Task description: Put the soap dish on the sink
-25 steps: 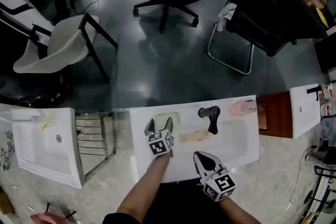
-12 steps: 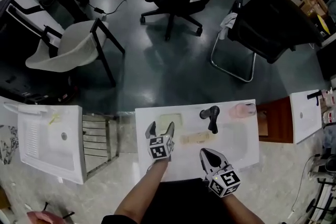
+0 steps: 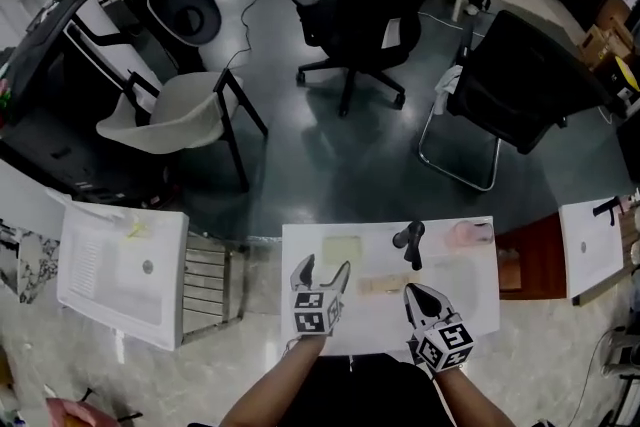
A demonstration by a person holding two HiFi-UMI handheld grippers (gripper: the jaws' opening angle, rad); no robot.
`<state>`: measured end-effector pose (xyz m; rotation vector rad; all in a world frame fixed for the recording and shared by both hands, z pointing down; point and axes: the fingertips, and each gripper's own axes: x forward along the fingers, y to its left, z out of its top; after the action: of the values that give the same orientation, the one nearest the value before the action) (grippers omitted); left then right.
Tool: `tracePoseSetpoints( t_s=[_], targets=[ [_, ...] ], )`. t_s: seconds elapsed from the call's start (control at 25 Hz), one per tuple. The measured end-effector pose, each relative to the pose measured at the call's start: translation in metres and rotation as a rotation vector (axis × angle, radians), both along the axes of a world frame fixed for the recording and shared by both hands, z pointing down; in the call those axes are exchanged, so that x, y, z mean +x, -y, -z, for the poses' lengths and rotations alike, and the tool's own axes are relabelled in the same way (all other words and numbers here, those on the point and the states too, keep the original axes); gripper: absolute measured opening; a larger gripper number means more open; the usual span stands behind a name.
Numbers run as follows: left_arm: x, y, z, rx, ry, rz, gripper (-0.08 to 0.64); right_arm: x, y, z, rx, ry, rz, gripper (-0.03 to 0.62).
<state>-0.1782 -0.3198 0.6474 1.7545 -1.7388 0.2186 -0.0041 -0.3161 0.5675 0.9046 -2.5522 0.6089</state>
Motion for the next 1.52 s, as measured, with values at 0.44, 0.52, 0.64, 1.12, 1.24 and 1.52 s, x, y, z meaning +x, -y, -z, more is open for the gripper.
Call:
tracePoseSetpoints(
  t_s=[0.44, 0.52, 0.64, 1.12, 1.24, 1.52],
  targets=[
    [0.019, -0.059, 0.122, 0.203, 0.095, 0.046, 0.328, 0.038, 0.001, 0.028, 0.039, 0.016, -0.009, -0.003],
    [0.030, -0.070, 0.137, 0.234, 0.101, 0.068, 0.328, 0.049, -0.003, 0.034, 0.029, 0.031, -0.011, -0.003],
    [0.046, -0.088, 0.153, 0.258, 0.113, 0.092, 0.328, 0.060, -0.012, 0.043, 0.033, 0.056, 0.003, -0.003],
    [0.081, -0.157, 0.152, 0.260, 0.159, 0.181, 0.188, 0.073, -0.033, 0.039, 0.107, 0.066, 0.099, -0.003],
    [0.079, -0.163, 0.157, 0.277, 0.179, 0.174, 0.139, 0.081, -0.041, 0.044, 0.096, 0.064, 0.090, -0.003],
    [0.049, -0.164, 0.182, 0.343, 0.206, 0.137, 0.044, 0.074, -0.053, 0.068, 0.141, 0.057, 0.048, -0.003]
  ],
)
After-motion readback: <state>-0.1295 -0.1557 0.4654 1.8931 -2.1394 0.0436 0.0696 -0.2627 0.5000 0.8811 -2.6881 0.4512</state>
